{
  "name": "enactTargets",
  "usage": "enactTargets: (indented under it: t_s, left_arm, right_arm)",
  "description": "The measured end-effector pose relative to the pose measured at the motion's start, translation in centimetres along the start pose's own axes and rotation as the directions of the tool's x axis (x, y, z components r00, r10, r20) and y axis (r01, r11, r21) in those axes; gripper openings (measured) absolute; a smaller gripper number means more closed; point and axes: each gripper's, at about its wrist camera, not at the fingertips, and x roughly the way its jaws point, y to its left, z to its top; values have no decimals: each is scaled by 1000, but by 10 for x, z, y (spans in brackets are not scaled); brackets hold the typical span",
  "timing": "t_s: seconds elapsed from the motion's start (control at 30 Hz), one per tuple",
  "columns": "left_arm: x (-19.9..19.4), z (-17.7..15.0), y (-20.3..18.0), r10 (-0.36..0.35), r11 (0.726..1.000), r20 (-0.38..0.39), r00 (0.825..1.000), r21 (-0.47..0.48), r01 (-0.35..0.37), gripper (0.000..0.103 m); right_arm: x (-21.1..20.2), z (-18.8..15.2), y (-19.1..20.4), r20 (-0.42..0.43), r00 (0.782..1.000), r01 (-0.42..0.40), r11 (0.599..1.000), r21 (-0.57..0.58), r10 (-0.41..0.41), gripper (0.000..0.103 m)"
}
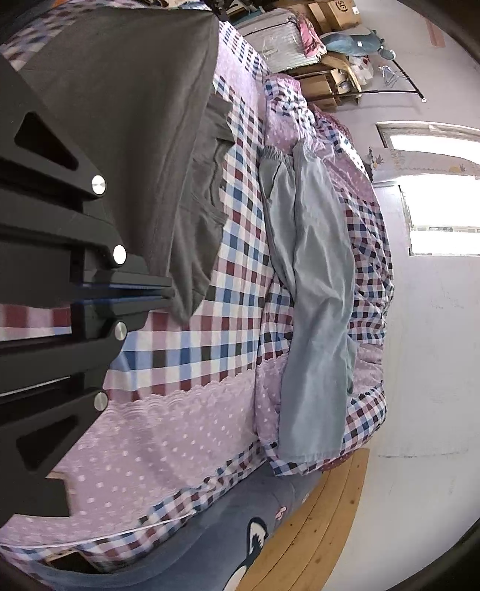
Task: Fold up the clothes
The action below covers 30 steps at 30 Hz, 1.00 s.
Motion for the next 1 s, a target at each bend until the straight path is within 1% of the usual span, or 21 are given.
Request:
enactTargets:
  t_s: [0.17, 0.3, 0.4, 0.5, 0.67, 0.8, 0.93, 1.0]
  left_arm:
    - [38, 22, -7, 22, 999, -25, 999, 37, -21, 1]
    - [74, 36, -13, 48, 997, -60, 997, 66, -44, 1]
    - [105, 47, -14, 53, 998, -108, 993, 42, -49, 1]
    - [133, 56, -16, 66, 998, -140, 988, 34, -61, 1]
    - [175, 64, -30, 133, 985, -178, 975, 135, -110, 1]
    - [199, 73, -40, 178, 969, -172, 969, 203, -142, 1]
    - [222, 80, -48, 214, 955, -168, 962, 243, -170, 1]
    - [235, 78, -53, 244, 943, -179, 953, 275, -190, 1]
  right_arm:
    - [33, 23, -1, -10, 1000, 15, 1000, -18, -15, 1]
    - [58, 42, -3, -15, 999, 32, 999, -23, -32, 1]
    - [78, 54, -5, -27, 998, 52, 998, -29, -53, 1]
    - [99, 65, -6, -50, 996, 65, 997, -41, -67, 1]
    - [136, 87, -8, -80, 993, 81, 994, -77, -87, 1]
    - [171, 103, -7, -108, 987, 105, 990, -99, -115, 1]
    - [202, 107, -5, -150, 979, 122, 986, -112, -139, 1]
    - [218, 107, -3, -175, 973, 130, 985, -118, -149, 1]
